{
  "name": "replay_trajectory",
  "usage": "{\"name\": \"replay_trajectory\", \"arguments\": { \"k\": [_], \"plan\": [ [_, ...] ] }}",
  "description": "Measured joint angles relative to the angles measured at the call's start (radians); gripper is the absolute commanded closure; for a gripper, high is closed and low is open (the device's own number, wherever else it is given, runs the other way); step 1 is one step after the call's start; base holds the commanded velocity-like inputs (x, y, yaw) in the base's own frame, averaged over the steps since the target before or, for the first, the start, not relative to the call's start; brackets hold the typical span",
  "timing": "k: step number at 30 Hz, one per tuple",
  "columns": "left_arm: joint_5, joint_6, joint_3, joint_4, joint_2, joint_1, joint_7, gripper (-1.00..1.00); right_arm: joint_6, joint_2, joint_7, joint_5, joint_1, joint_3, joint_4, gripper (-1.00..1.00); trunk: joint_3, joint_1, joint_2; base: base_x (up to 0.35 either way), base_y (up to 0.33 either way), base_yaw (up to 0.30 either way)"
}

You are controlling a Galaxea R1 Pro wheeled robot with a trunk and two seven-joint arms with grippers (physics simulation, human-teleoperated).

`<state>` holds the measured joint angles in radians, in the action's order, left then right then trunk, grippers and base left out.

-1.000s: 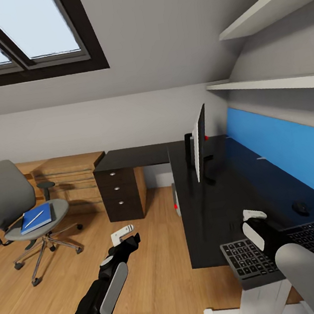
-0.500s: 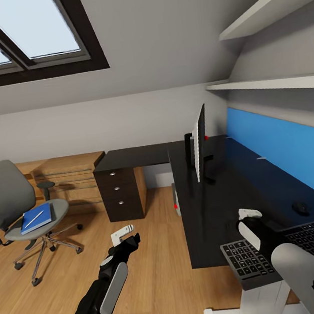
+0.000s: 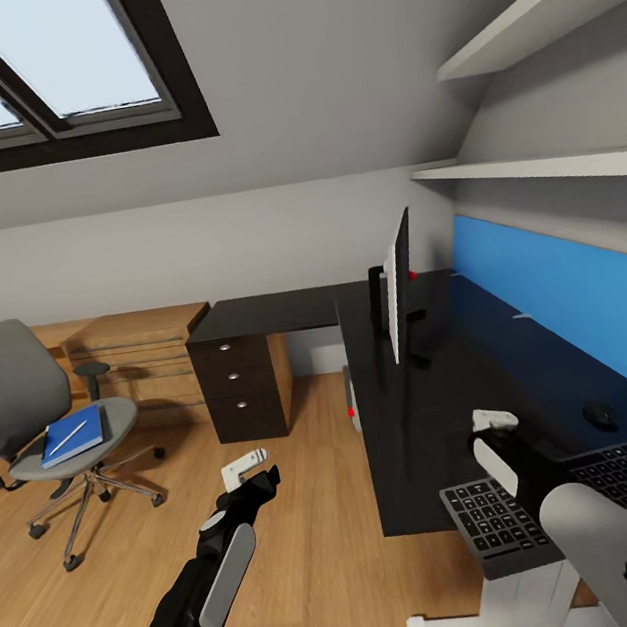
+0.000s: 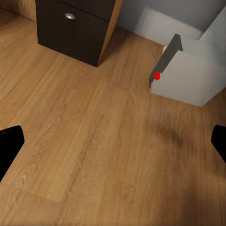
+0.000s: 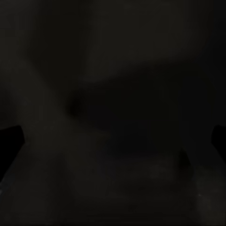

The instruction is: In the bedroom, organize the workspace by keeping the computer under the desk, ensuring the monitor is on the desk, placing the keyboard on the desk next to the monitor, placing the mouse on the desk next to the keyboard, moving the folder from the swivel chair onto the desk next to the mouse, stacking the notebook on top of the folder with the pen on top of the notebook, and positioning the swivel chair next to the desk.

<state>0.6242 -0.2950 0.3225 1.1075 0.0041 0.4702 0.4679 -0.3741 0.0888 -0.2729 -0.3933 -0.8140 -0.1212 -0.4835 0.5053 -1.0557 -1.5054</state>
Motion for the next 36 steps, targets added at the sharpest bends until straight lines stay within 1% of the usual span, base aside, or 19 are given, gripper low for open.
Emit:
{"name": "replay_trajectory", "arguments": {
  "k": [1,5,9,10,18,19,20,36],
  "plan": [
    [0.0,0.0,0.0,0.0,0.0,0.0,0.0,-1.0,-0.001,-0.001,0.0,0.0,0.0,-0.018,-0.005,-1.0,0.0,0.0,0.0,0.0,0.0,0.0],
    [0.0,0.0,0.0,0.0,0.0,0.0,0.0,-1.0,-0.003,-0.006,0.01,-0.001,0.0,-0.053,-0.01,-1.0,0.0,0.0,0.0,0.0,0.0,0.0],
    [0.0,0.0,0.0,0.0,0.0,0.0,0.0,-1.0,-0.005,-0.007,0.031,-0.001,0.0,-0.063,-0.012,-1.0,0.0,0.0,0.0,0.0,0.0,0.0],
    [0.0,0.0,0.0,0.0,0.0,0.0,0.0,-1.0,-0.008,-0.007,0.049,-0.001,0.0,-0.067,-0.012,-1.0,0.0,0.0,0.0,0.0,0.0,0.0],
    [0.0,0.0,-0.001,0.0,0.001,0.0,0.0,-1.0,-0.034,-0.009,0.064,-0.001,0.0,-0.071,-0.01,-1.0,0.0,0.0,0.0,0.0,0.0,0.0],
    [0.0,0.0,-0.001,0.0,0.001,0.0,0.0,-1.0,-0.067,-0.008,0.065,-0.002,0.0,-0.07,-0.011,-1.0,0.0,0.0,0.0,0.0,0.0,0.0],
    [0.0,0.0,-0.001,0.0,0.001,0.0,0.0,-1.0,-0.071,-0.008,0.065,-0.002,0.0,-0.07,-0.011,-1.0,0.0,0.0,0.0,0.0,0.0,0.0],
    [0.0,0.0,-0.001,0.0,0.001,0.0,0.0,-1.0,-0.082,-0.009,0.064,0.0,0.0,-0.069,-0.007,-1.0,0.0,0.0,0.0,-0.006,0.0,0.0]
  ]
}}
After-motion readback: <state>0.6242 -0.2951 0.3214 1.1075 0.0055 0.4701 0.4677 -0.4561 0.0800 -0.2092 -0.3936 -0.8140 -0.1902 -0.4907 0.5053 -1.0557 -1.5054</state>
